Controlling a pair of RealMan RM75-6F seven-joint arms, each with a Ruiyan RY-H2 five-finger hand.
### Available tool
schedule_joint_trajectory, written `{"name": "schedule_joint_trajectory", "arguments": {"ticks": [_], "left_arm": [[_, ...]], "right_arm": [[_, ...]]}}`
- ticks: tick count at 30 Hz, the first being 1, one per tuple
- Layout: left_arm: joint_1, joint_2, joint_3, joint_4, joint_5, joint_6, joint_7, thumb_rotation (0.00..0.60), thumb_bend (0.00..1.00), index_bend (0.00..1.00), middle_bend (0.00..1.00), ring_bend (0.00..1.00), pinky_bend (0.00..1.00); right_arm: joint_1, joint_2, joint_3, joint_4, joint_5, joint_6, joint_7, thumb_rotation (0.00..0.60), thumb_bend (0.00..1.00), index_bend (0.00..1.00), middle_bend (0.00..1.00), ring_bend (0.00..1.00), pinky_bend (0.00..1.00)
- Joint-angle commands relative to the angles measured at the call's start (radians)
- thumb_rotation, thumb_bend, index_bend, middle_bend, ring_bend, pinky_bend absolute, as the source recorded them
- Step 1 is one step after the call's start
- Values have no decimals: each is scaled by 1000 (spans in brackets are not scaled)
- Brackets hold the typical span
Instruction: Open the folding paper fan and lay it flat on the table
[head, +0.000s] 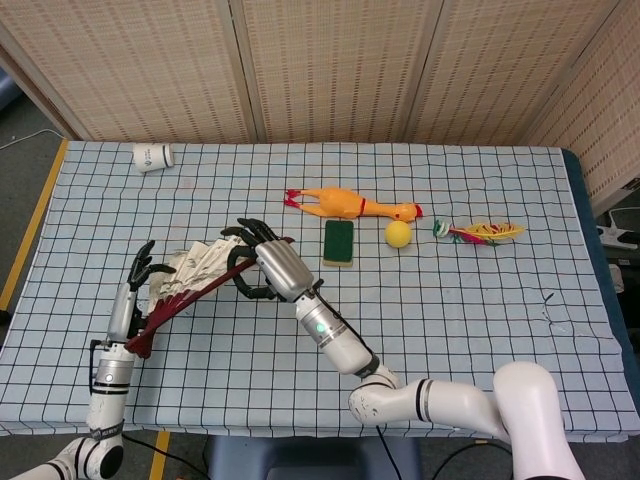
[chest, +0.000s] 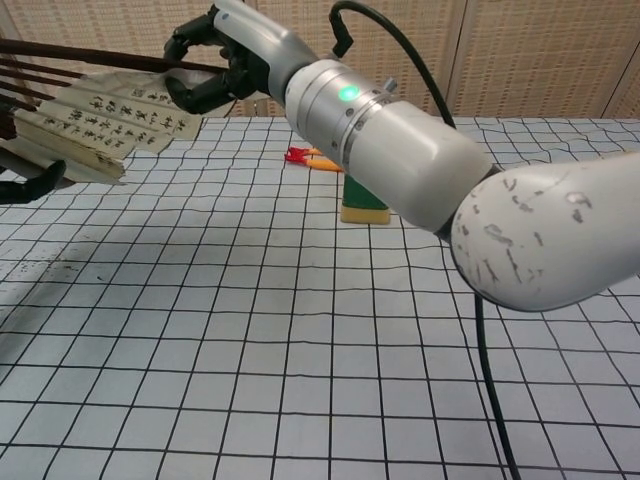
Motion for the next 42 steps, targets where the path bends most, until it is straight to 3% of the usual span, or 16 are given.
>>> {"name": "schedule_joint_trajectory", "arguments": {"ticks": [1,22,42], "left_arm": [[5,-18,-22,7,-26,1,5,600,462,582,93,0,180],[11,4,-22,13,-35,-19,53,600,476,584,136,14,183],[20,22,-38,50,-55,-21,93,600,473,525,134,14,176]], "right_arm": [[-2,3,-3,-1,-4,2,3,600,611,745,152,0,0],[-61,124,-27,-98,-35,52,-38,600,612,745,152,0,0],[-167,287,-106,-200,-139,156,-110,600,611,738,152,0,0]]}}
